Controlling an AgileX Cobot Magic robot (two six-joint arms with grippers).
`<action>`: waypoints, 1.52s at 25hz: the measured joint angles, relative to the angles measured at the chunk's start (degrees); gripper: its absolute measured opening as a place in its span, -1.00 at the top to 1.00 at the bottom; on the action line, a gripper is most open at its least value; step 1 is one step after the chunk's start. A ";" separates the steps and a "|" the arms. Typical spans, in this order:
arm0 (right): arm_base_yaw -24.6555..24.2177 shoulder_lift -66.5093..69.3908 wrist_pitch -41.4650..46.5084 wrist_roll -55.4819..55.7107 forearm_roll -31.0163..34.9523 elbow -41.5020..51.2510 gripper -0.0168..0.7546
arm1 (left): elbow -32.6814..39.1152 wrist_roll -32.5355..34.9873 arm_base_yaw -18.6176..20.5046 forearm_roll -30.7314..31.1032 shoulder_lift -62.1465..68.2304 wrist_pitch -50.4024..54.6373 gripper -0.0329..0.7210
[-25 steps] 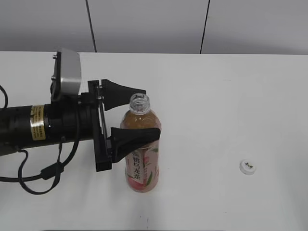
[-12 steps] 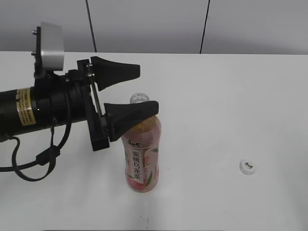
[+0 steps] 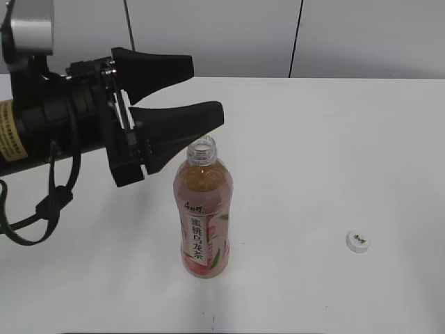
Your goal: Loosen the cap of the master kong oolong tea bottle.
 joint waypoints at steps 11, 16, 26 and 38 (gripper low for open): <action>0.00 0.00 0.00 0.00 0.00 0.00 -0.30 | 0.00 -15.82 0.00 7.20 -11.99 8.51 -0.64; 0.00 0.00 0.00 0.00 0.00 0.00 -0.30 | 0.02 -23.21 0.00 10.50 -17.19 16.81 -0.64; 0.00 0.00 0.00 0.00 0.00 0.00 -0.30 | 0.46 -31.24 0.00 10.38 -23.72 21.59 -0.64; 0.00 0.00 0.00 0.00 0.00 0.00 -0.30 | 0.60 -13.01 -0.76 -21.63 -28.63 51.36 -0.30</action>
